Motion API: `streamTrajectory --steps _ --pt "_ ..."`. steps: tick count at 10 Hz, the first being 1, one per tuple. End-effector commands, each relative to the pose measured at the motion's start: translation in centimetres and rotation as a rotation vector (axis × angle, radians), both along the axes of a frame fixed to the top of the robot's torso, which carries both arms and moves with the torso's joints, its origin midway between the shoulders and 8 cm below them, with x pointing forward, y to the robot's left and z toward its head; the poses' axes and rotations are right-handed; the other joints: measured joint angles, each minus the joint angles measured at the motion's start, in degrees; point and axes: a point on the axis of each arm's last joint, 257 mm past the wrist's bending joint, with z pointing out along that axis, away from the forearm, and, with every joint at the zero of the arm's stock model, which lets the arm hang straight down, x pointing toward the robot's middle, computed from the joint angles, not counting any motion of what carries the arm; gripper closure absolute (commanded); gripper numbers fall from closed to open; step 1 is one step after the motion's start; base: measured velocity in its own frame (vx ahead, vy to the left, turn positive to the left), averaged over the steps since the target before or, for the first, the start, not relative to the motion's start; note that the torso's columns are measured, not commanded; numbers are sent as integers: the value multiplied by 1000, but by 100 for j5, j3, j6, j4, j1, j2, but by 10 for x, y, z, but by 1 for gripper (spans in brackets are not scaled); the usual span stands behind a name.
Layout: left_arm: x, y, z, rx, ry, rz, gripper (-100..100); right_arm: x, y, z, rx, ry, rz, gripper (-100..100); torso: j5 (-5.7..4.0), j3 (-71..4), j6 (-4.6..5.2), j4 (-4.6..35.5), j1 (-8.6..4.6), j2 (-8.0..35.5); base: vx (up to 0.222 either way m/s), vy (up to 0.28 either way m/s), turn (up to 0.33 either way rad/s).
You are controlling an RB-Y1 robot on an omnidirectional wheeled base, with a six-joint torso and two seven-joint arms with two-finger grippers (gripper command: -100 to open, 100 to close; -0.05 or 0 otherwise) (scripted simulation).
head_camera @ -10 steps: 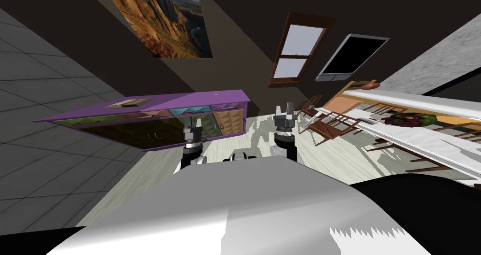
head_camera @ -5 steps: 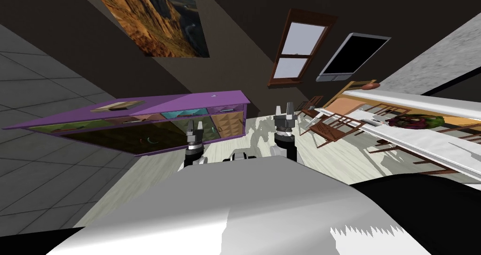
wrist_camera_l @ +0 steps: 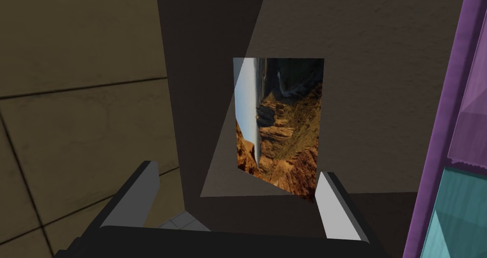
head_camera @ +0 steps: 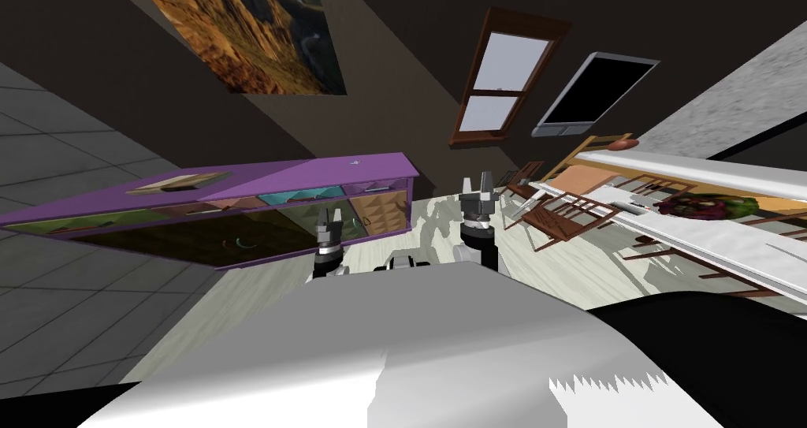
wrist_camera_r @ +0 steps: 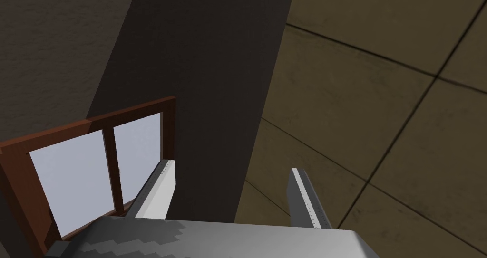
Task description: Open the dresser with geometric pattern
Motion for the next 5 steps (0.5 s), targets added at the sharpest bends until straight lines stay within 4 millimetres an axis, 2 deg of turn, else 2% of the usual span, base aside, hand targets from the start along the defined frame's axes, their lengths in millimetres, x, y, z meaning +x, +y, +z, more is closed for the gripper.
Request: streamTrajectory --steps 1,5 --pt "-1 5 -16 -2 8 3 -100 0 0 0 0 0 0 0 1 -6 0 -3 3 -11 135 -15 -11" --pt "-5 12 -37 -8 6 8 -100 0 0 0 0 0 0 0 0 2 0 1 1 2 117 -21 -20"
